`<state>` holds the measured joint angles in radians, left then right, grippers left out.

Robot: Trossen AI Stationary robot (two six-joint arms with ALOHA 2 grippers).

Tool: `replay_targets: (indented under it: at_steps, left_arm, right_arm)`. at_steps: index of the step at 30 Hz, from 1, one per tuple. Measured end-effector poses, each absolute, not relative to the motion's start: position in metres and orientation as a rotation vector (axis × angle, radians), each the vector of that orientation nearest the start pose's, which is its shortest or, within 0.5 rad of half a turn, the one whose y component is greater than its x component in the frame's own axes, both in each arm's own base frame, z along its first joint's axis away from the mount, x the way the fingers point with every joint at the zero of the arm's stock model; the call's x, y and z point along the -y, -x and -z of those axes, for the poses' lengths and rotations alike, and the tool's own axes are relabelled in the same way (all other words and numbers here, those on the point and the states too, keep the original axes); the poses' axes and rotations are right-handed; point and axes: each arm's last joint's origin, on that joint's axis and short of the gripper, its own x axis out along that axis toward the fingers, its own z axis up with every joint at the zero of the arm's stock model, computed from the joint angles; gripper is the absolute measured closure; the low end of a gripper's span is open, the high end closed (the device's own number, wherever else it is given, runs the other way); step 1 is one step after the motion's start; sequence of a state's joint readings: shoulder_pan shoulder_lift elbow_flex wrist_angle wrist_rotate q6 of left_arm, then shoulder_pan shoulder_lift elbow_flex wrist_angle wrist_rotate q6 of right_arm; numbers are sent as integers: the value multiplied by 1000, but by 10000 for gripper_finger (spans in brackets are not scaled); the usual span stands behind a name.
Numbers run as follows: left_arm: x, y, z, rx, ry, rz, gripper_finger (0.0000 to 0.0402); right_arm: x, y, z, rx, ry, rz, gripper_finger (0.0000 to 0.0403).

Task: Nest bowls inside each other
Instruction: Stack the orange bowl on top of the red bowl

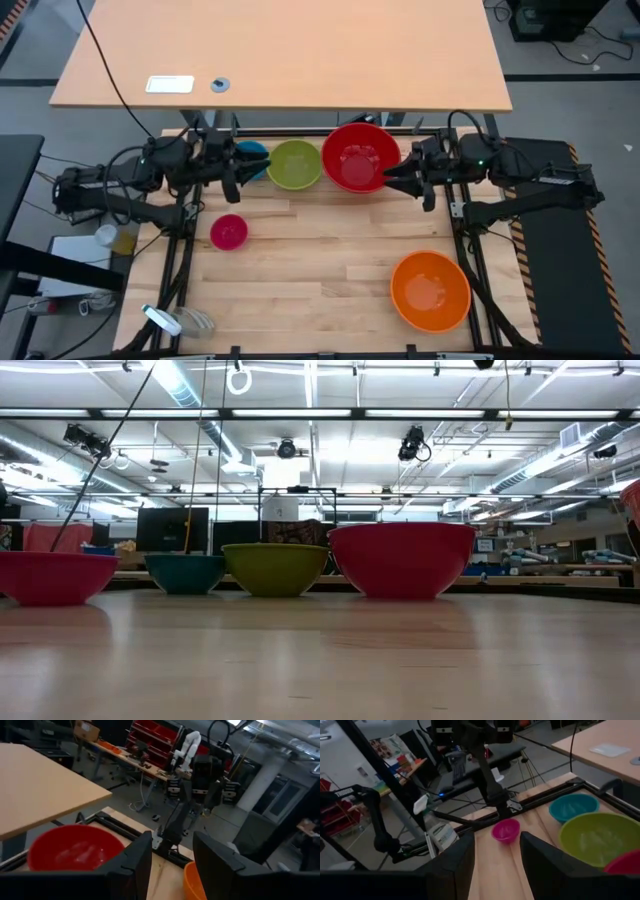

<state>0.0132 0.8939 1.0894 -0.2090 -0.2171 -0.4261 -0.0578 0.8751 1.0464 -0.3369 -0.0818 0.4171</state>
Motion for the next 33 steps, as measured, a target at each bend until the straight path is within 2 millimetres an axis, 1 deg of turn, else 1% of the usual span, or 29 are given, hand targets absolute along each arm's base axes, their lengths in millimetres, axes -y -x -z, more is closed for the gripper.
replay_targets:
  at_steps: [4, 11, 15, 19, 21, 26, 29, 33]
  left_arm:
    - [-8, -191, -417, 1, 419, -204, 255]
    - [-5, -214, -404, -93, 426, -139, 255]
    - [-2, -223, -399, -121, 425, -124, 255]
    - [0, -227, -397, -125, 441, -119, 255]
    - [0, -228, -398, -116, 443, -117, 255]
    - [-2, -227, -401, -80, 446, -116, 255]
    - [-3, -227, -403, -64, 446, -123, 255]
    - [-4, -228, -405, -31, 396, -150, 255]
  right_arm:
    - [8, -177, -393, -161, -435, 6, 238]
    - [4, -182, -386, -227, -467, -27, 238]
    - [1, -185, -382, -265, -463, -31, 238]
    - [-4, -189, -375, -331, -443, -49, 238]
    - [-10, -192, -368, -395, -424, -83, 238]
    - [-23, -197, -342, -646, -363, -125, 238]
    - [-29, -197, -331, -768, -335, -137, 238]
    - [-36, -194, -319, -904, -319, -180, 230]
